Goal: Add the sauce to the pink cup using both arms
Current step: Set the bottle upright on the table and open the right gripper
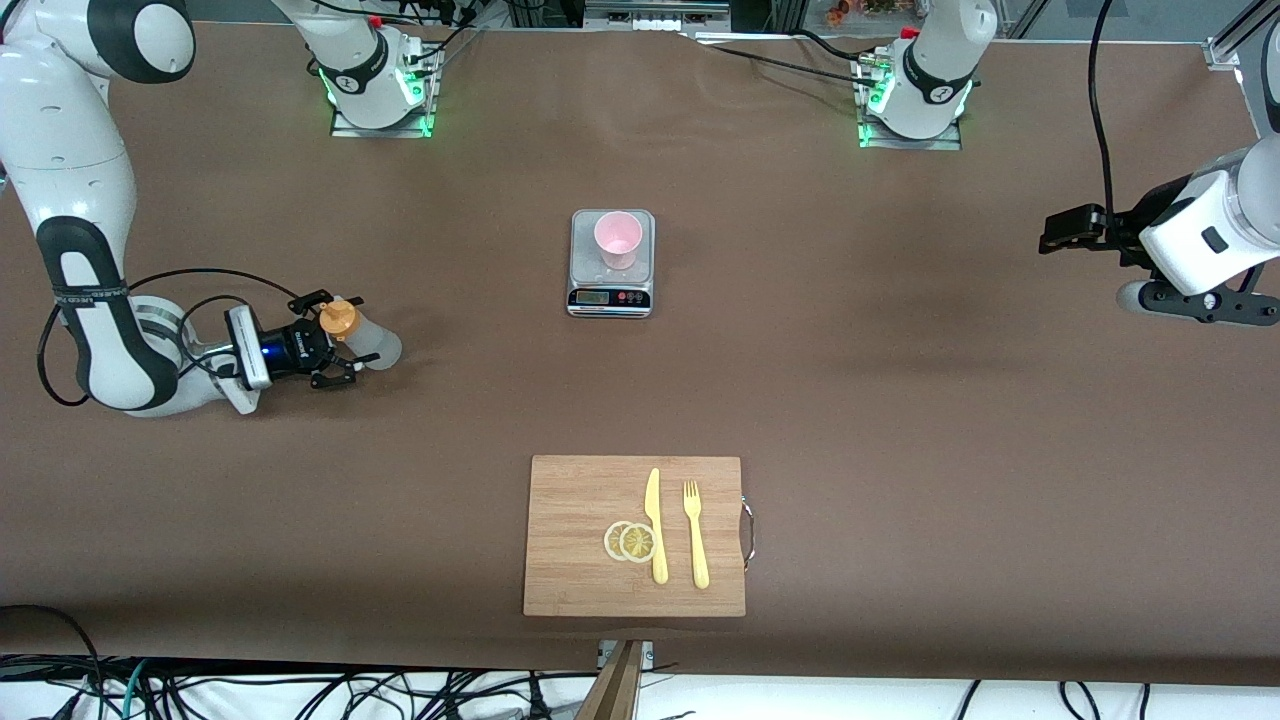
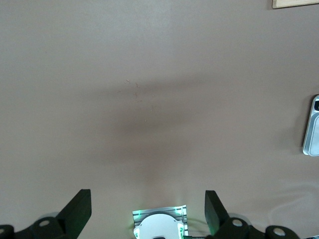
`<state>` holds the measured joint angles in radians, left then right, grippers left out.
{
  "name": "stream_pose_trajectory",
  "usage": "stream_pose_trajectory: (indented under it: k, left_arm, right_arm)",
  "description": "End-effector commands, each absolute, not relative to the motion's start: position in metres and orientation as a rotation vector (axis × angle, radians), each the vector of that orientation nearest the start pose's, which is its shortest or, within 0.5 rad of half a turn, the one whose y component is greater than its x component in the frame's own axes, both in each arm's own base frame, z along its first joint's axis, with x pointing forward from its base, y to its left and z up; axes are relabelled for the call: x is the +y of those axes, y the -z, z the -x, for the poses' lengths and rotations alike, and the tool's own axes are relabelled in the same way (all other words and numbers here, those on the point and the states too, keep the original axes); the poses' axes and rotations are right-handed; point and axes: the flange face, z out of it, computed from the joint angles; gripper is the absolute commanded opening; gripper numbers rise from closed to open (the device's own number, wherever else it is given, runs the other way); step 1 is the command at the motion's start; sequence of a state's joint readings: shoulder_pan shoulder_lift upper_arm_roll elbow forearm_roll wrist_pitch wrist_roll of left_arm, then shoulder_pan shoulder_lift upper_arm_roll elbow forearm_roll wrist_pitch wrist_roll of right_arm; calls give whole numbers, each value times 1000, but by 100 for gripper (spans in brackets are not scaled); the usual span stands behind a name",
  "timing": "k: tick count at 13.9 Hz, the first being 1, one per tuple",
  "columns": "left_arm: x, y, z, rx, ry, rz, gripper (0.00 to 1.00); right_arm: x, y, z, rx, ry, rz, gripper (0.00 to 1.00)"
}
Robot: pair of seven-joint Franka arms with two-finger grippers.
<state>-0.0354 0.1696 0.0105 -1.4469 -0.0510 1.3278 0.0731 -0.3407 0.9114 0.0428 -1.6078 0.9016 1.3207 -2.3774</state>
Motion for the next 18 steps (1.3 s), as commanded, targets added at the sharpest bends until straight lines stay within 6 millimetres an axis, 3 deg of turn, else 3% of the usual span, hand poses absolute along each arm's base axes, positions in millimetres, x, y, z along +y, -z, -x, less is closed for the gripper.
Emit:
stream_pose_trajectory:
  k: [1,3,5,9,11,13,18]
  left_arm:
    - [-19,-570,-576,199,-461,3154,100]
    - [-19,-570,-576,199,-461,3154,100]
    - [-19,-570,-576,199,-461,3154,100]
    - [-19,-570,-576,196,-461,3154,100]
    - [-19,-570,-576,199,-461,3154,100]
    - [-19,-570,-576,196,-461,3154,100]
    - [-20,-570,-576,201,-461,3153,100]
  right_arm:
    - [-116,-107,-551,-1309,631,1187,100]
    - [-142,-118,-555,-1353,591,1230,100]
    - [-150,-153,-574,-1439,537,1268,100]
    - [-140,-237,-612,-1554,322,1464,100]
    - [-120,-287,-625,-1601,212,1632,100]
    - [-87,-338,-629,-1623,95,1823,100]
    - [1,-441,-605,-1470,-153,2428,100]
